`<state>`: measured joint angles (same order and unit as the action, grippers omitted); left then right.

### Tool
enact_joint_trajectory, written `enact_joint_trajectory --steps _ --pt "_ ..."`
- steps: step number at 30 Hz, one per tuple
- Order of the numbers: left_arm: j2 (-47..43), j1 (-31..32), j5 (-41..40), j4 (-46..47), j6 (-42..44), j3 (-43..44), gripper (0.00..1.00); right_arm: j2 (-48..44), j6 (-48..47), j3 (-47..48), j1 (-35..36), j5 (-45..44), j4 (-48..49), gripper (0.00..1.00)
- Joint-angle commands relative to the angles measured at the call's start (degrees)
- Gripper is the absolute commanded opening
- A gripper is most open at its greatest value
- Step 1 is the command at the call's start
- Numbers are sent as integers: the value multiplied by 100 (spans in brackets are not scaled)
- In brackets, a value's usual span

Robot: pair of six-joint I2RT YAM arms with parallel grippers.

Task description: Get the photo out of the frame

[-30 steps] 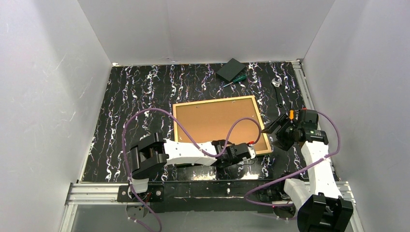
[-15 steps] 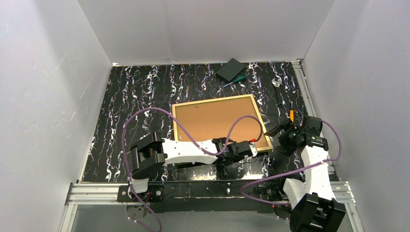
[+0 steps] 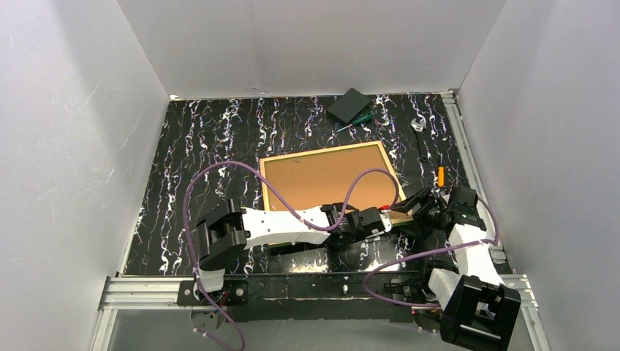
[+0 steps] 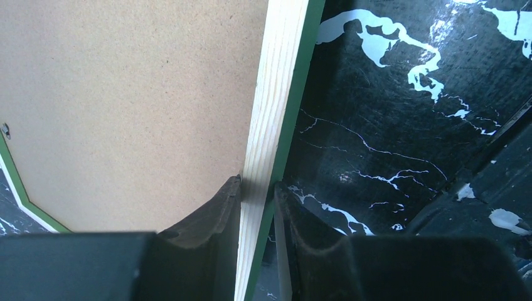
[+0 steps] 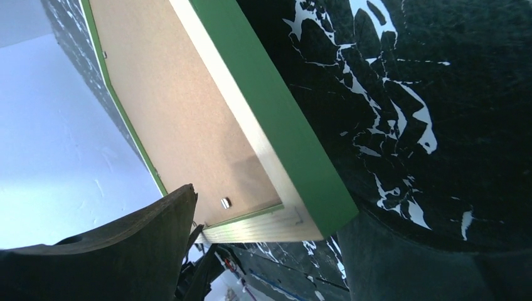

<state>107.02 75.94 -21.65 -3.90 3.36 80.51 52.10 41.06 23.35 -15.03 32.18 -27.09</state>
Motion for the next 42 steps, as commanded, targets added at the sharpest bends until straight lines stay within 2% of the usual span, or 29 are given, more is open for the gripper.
enact_joint_trajectory --steps 1,17,19,22,25,26,29,30,32,34,37,42 --pt "-410 -27 -281 -543 -56 266 0 210 375 -263 -5 645 1053 85" --pt "-426 -26 -109 -668 -165 390 0 995 997 -979 137 1061 3288 73" --pt "-417 -27 -84 -688 -180 425 0 1091 1093 -1038 149 1125 3592 66" --pt "-424 -31 -78 -720 -207 442 0 1170 1248 -1034 166 1324 3783 45" --pt "-479 -35 -149 -744 -230 370 0 982 1287 -871 175 1261 3321 24" --pt "-518 -54 -135 -778 -230 343 5 894 1230 -778 176 1172 3011 18" --pt "-795 -156 92 -911 -281 181 46 734 1074 -466 176 1047 2294 8" --pt "-997 -210 213 -967 -290 119 57 751 990 -324 176 1024 2068 4" --pt "-1255 -248 417 -1076 -283 -8 73 875 813 -75 176 1076 1739 1" --pt "-1620 -262 595 -1201 -116 -139 85 1098 608 161 176 1131 1434 1" --pt "-2160 -317 734 -1442 265 -332 97 1455 294 476 176 1265 1078 1" --pt "-2956 -491 828 -1745 779 -692 98 1662 45 825 178 1208 675 1"
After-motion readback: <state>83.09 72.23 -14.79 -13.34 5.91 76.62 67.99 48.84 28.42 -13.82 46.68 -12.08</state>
